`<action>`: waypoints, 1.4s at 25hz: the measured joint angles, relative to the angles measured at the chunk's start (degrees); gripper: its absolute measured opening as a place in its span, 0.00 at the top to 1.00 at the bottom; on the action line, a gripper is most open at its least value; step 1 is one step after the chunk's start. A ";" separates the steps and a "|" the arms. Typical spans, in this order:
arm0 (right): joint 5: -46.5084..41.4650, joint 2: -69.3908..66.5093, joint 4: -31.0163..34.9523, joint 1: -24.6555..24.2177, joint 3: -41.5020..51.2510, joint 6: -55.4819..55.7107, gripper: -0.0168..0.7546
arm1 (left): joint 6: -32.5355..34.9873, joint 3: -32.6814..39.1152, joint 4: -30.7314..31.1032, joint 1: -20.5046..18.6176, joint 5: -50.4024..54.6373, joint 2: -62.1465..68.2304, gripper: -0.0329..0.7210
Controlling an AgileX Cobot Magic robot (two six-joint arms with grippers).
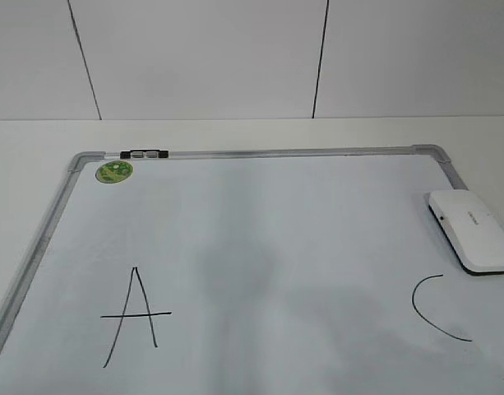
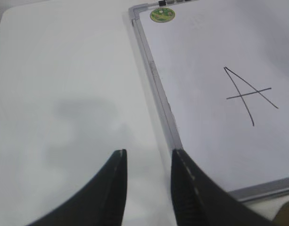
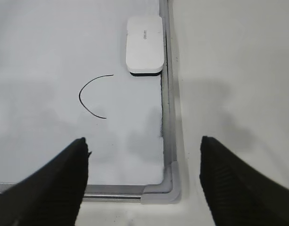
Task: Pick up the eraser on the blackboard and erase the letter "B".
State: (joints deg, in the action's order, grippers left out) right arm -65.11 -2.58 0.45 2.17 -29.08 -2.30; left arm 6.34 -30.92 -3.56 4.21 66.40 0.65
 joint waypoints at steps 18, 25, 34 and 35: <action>-0.23 3.50 0.29 0.00 0.38 -0.10 0.22 | -0.46 0.96 0.91 0.00 -2.12 0.00 0.64; -0.23 3.50 -0.76 0.00 0.38 -0.11 0.22 | -0.46 0.96 0.55 0.00 -2.12 0.00 0.64; -0.23 3.50 -0.86 0.00 0.38 -0.22 0.22 | -0.46 0.96 0.55 0.00 -2.12 0.00 0.64; -0.23 3.50 -0.86 0.00 0.38 -0.22 0.22 | -0.46 0.96 0.55 0.00 -2.12 0.00 0.64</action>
State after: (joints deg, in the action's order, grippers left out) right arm -65.34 0.93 -0.42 2.17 -28.70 -2.52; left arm 5.88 -29.97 -3.01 4.21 64.28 0.65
